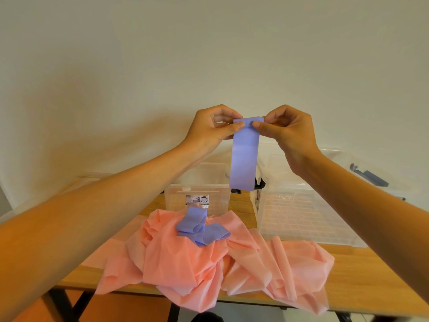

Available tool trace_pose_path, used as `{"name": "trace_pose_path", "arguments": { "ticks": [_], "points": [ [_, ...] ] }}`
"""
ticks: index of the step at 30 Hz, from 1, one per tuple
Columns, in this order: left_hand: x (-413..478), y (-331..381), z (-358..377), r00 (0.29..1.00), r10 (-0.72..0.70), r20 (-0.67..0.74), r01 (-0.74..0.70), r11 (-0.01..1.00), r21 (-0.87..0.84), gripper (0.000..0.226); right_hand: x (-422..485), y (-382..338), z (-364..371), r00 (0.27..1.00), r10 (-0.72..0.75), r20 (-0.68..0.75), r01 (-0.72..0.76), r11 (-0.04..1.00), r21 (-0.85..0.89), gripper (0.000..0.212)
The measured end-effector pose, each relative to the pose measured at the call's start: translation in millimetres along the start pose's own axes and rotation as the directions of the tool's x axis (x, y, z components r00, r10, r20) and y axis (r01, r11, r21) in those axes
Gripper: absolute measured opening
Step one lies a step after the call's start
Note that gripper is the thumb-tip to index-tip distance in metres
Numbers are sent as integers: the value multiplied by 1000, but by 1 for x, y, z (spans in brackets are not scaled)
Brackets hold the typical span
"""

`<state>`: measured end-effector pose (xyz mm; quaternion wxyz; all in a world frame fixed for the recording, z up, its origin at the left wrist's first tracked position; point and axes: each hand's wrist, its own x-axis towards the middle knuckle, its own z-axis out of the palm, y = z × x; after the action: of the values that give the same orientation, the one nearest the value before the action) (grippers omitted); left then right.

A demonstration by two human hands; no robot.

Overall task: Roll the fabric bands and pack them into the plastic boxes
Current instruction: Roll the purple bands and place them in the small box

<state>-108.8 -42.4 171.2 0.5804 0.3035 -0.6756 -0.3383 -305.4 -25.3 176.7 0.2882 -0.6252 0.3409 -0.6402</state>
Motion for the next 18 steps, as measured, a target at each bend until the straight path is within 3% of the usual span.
{"name": "trace_pose_path", "arguments": {
  "ticks": [11,16,18],
  "points": [
    [-1,-2,1,1000,1,-1,-1,1000,-22,14,-3,7,3,1000,-18,11,18,1000,-14,9],
    [-1,-2,1,1000,15,5,-15,1000,2,16,-2,8,4,1000,-9,12,10,1000,-9,28],
    [-1,-2,0,1000,11,-3,-11,1000,7,19,-2,7,4,999,-17,39,17,1000,2,25]
  ]
}}
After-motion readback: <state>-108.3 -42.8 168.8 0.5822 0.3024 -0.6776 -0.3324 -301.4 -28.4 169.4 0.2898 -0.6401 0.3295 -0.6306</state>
